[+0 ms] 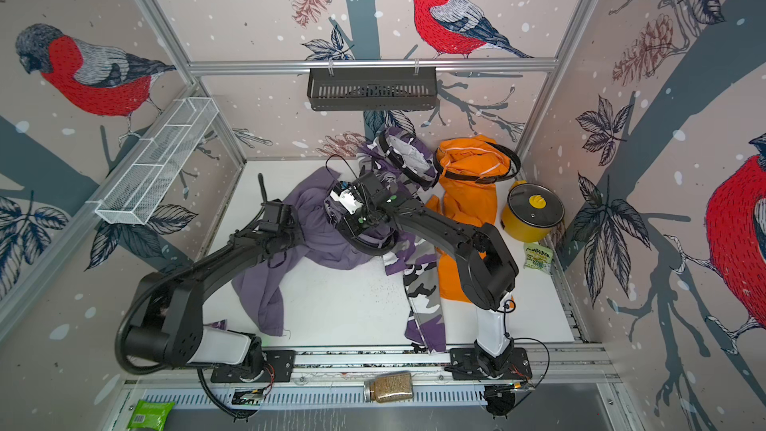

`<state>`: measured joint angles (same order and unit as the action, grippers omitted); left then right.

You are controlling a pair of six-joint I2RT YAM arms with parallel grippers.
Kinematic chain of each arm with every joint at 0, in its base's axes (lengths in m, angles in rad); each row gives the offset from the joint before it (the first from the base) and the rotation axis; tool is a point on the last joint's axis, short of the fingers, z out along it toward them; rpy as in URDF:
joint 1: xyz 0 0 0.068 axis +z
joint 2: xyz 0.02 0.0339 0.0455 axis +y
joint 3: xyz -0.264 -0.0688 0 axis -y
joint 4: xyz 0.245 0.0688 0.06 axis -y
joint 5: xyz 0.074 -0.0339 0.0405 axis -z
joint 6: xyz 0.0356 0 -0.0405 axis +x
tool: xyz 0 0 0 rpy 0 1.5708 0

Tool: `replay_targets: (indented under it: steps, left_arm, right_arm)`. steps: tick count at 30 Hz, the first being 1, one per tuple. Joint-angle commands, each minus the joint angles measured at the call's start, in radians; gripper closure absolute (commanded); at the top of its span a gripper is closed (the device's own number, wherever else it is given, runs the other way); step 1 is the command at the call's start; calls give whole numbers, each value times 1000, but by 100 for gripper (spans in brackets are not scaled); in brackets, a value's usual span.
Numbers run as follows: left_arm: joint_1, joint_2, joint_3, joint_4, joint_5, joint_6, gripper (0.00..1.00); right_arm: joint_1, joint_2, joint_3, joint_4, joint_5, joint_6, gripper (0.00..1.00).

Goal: Remove the belt from the trousers
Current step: Adjust the trousers at the center of the board.

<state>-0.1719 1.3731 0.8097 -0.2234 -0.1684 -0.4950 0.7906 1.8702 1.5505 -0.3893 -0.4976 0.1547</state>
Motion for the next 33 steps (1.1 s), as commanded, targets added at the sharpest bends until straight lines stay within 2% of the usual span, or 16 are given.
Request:
replay_targets:
  steps: [1, 3, 6, 8, 11, 14, 16, 18, 20, 25, 29, 30, 31, 32, 33]
  left_arm:
    - [78, -86, 87, -51, -122, 62, 100]
    - [119, -129, 172, -79, -158, 114, 100]
    - [129, -185, 301, -82, -250, 208, 100]
    - [129, -206, 383, -104, -289, 247, 100]
    - [129, -194, 497, -169, -328, 298, 100]
    - [128, -168, 520, -200, -270, 314, 100]
    - [127, -151, 467, -198, -156, 309, 100]
    - [123, -144, 388, -168, -71, 282, 100]
    - [109, -134, 305, -134, -57, 255, 100]
    - [80, -91, 144, -64, -91, 249, 100]
    - [80, -3, 142, -130, -109, 222, 100]
    - [80, 23, 165, -163, -112, 213, 89]
    - [78, 36, 181, -184, -103, 212, 51]
    - [71, 33, 183, -194, -107, 203, 29]
    - [53, 13, 204, -197, -117, 199, 14]
  right_arm:
    - [1, -49, 25, 98, -166, 36, 100]
    - [1, -63, 56, 145, -237, 79, 100]
    - [-2, -87, 59, 277, -359, 206, 100]
    - [-16, -120, -30, 453, -416, 361, 100]
    - [-58, -180, -289, 825, -461, 649, 100]
    - [-113, -151, -529, 1048, -486, 845, 100]
    - [-154, -86, -684, 1253, -497, 980, 100]
    - [-182, -19, -764, 1345, -491, 1027, 100]
    - [-199, 21, -801, 1331, -461, 1012, 100]
    - [-224, 38, -800, 1068, -309, 883, 100]
    - [-233, 52, -755, 887, -240, 787, 100]
    - [-233, 56, -741, 849, -227, 765, 100]
    - [-232, 59, -735, 837, -225, 758, 100]
    - [-235, 59, -736, 837, -226, 761, 100]
    - [-235, 60, -736, 838, -226, 762, 100]
